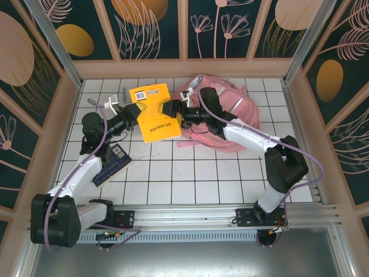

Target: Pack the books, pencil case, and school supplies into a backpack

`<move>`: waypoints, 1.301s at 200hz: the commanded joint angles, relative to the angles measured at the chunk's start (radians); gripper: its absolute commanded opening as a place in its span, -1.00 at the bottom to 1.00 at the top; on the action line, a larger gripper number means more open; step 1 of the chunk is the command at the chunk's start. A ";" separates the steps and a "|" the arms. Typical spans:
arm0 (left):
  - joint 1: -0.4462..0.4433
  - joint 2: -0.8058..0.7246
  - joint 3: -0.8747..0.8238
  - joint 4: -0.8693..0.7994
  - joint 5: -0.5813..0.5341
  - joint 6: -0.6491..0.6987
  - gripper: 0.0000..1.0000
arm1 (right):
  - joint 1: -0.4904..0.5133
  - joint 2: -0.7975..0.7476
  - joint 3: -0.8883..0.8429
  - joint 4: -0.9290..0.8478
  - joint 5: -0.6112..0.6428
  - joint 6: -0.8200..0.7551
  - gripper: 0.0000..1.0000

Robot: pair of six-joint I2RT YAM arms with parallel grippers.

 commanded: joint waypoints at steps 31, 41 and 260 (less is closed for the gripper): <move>-0.015 -0.061 0.098 0.024 0.048 0.046 -1.00 | -0.020 -0.084 -0.101 0.367 -0.132 0.193 0.76; -0.015 -0.060 0.098 0.009 0.051 0.057 -1.00 | -0.025 -0.107 -0.110 0.378 -0.136 0.204 0.60; -0.623 0.621 1.037 -1.105 -0.724 0.899 0.33 | -0.586 -0.840 -0.113 -0.863 1.046 -0.271 -1.00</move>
